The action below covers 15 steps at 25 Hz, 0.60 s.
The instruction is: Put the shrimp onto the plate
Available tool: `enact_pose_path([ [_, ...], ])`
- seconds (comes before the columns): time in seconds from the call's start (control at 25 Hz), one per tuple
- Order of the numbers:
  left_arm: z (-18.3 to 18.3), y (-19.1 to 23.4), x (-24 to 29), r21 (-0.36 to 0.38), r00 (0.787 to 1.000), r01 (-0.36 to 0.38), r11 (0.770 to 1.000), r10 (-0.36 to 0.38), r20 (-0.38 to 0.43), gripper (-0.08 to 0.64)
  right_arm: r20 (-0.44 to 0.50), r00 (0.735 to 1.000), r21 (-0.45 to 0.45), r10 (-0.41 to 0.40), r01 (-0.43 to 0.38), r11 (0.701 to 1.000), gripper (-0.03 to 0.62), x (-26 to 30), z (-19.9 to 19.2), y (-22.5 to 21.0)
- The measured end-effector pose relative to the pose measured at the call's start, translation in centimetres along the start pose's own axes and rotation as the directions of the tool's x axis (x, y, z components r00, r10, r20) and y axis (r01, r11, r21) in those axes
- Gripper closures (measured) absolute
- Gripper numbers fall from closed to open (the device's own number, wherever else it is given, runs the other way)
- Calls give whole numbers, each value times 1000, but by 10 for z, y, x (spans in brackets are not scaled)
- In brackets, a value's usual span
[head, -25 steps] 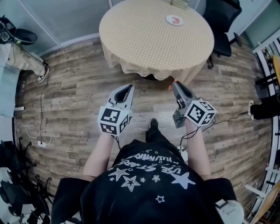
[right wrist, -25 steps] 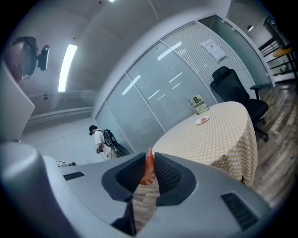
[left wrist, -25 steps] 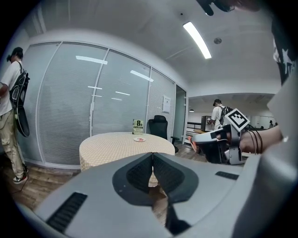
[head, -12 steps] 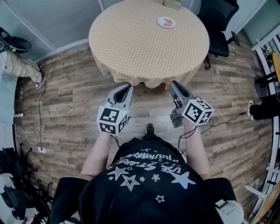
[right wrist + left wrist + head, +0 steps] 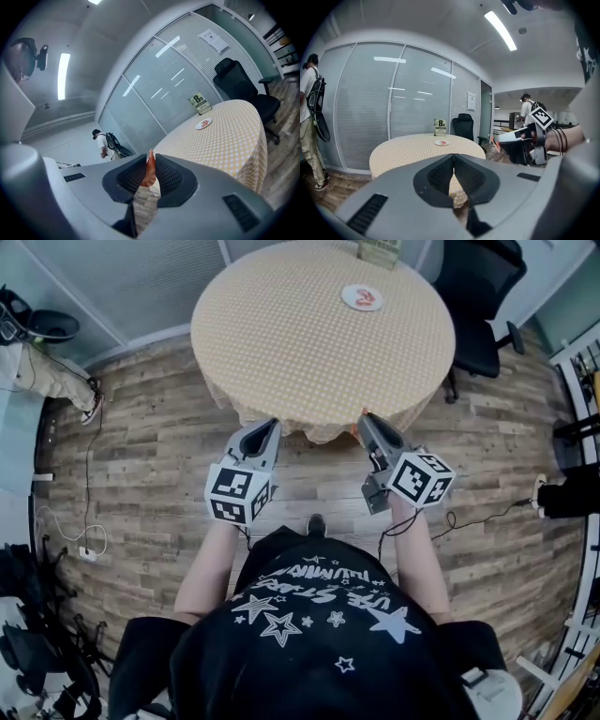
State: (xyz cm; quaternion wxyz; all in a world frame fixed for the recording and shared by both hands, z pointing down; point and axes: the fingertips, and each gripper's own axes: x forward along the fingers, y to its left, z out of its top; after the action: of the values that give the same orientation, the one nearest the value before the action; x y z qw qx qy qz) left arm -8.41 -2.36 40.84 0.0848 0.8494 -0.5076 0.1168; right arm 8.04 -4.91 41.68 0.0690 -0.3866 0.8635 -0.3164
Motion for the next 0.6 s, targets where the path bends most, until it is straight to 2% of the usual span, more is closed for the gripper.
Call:
enact_pose_path([
  [0.28,2,-9,14,30,1000,-3,1000,4,-23,549,-29,999,-5,37,-38,999,523,2,9,-13],
  [0.6,13,6,27,38,999,-30,999,31,-22,549,-26,999,5,23,-23,1000,522,10,19,-29],
])
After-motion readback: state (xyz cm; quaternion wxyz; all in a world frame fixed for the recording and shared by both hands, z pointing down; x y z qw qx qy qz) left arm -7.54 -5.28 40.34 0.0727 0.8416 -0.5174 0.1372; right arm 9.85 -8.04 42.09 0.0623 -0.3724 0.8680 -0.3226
